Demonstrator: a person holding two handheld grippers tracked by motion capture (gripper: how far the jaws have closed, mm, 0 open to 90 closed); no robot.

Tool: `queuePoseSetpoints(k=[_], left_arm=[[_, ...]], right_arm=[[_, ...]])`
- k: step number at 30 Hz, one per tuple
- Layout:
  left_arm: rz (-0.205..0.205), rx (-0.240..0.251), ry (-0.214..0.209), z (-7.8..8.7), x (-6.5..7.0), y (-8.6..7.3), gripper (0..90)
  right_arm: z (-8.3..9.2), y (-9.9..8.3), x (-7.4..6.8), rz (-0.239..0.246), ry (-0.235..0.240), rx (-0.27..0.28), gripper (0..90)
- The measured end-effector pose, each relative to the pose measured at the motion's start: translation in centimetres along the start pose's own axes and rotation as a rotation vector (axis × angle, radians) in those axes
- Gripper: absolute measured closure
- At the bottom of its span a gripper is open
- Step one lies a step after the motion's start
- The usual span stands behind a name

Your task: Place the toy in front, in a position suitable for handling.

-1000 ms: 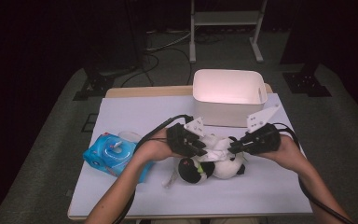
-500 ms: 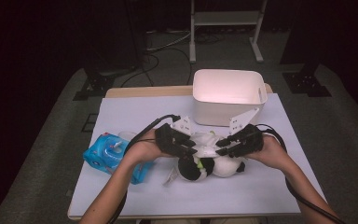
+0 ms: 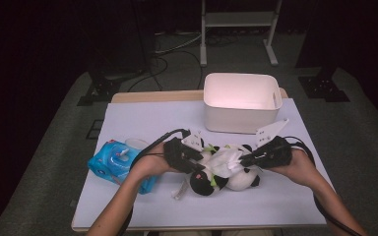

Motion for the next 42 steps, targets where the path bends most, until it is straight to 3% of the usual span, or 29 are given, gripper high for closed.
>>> queuePoseSetpoints(k=[5,8,16,18,21,28,31,34,35,42], left_arm=[[0.003,0.006,-0.008,-0.1,0.1,0.0,62.6],[0.001,0.001,-0.008,-0.2,0.1,0.0,62.7],[0.002,0.005,-0.013,-0.4,0.1,0.1,62.7],[0.004,0.007,-0.011,-0.4,0.1,0.0,62.7],[0.005,0.007,-0.014,-0.4,0.1,0.0,62.7],[0.001,0.006,-0.021,-0.6,0.2,0.0,62.7],[0.003,0.005,-0.023,-0.6,0.1,0.0,62.7],[0.004,0.007,-0.03,-0.7,0.1,0.0,62.6],[0.004,0.006,-0.03,-0.7,0.2,-0.1,62.6],[-0.003,0.005,-0.031,-0.7,0.4,0.0,62.6]], right_arm=[[1.0,-2.3,1.4,-0.026,-0.04,-0.058,84.0],[1.3,-2.7,2.0,-0.052,-0.041,-0.053,83.8],[-0.2,0.4,1.2,0.005,-0.007,-0.035,80.7],[-0.7,1.3,0.9,0.02,0.015,-0.018,74.5],[-1.3,2.2,0.7,0.045,0.007,-0.018,68.8],[-2.9,3.6,0.4,0.046,0.004,-0.001,56.5],[-3.6,3.8,0.3,0.049,-0.007,0.002,61.4],[-3.9,3.7,0.2,0.053,-0.006,-0.001,79.4],[-3.9,3.6,0.2,0.056,-0.006,-0.001,81.5],[-2.5,3.4,0.2,0.064,0.0,-0.004,83.4]])
Point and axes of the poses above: each handheld gripper's, and its own axes: z roughly backward along the jaws, y roughly out of its top, x roughly to its right, the point moved 9 cm from there along -z, roughly forward along the jaws, and after that the axes turned 14 degrees about -y, right-handed, at the moved point
